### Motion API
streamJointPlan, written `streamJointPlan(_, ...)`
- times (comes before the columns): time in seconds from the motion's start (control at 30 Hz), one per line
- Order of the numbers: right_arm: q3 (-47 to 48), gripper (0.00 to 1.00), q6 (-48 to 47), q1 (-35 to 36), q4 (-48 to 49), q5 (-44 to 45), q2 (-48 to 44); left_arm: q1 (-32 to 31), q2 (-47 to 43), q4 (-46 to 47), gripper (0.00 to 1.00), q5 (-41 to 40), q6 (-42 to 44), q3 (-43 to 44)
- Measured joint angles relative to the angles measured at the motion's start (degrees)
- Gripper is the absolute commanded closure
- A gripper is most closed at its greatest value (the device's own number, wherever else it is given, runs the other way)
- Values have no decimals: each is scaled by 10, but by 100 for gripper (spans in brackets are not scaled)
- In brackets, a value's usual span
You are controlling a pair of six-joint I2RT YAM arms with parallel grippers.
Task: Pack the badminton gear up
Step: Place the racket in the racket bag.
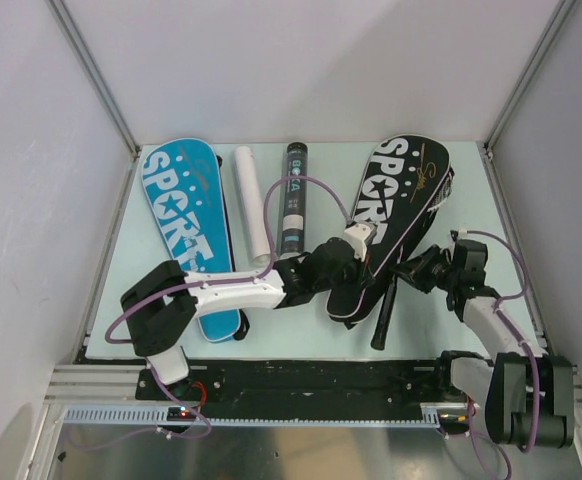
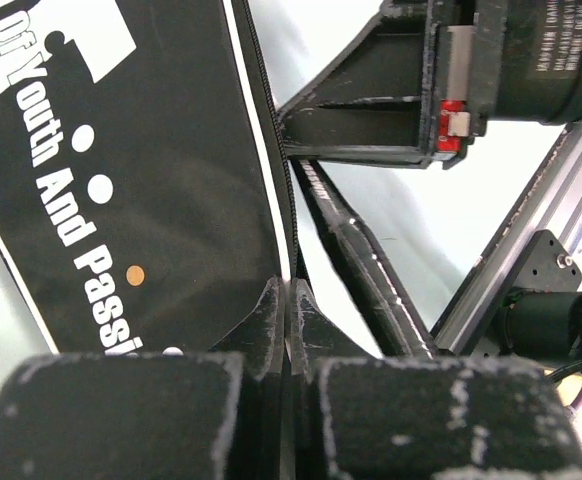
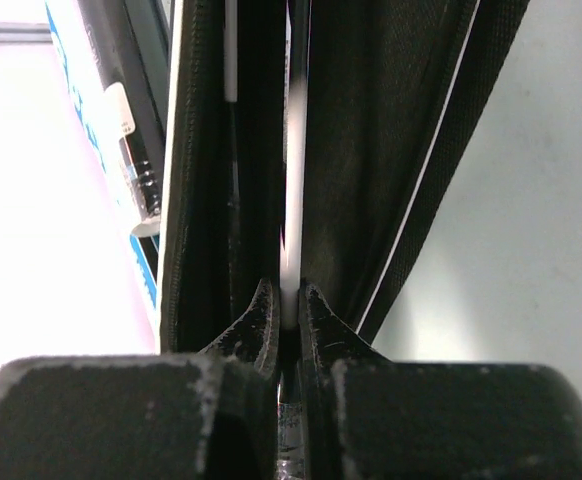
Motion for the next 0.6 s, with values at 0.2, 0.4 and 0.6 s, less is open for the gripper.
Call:
streamJointPlan(0.2,-1,100,21,9,90,26,50,1,-2,21,100,17,-12,-4)
streamJointPlan(0.4,-5,100,50,26,184,69,100,2,-9,52,100,40,-44,-23)
streamJointPlan(0.6,-7,100,81,51,272,113,164,5,-19,79,100,58,-75,-52)
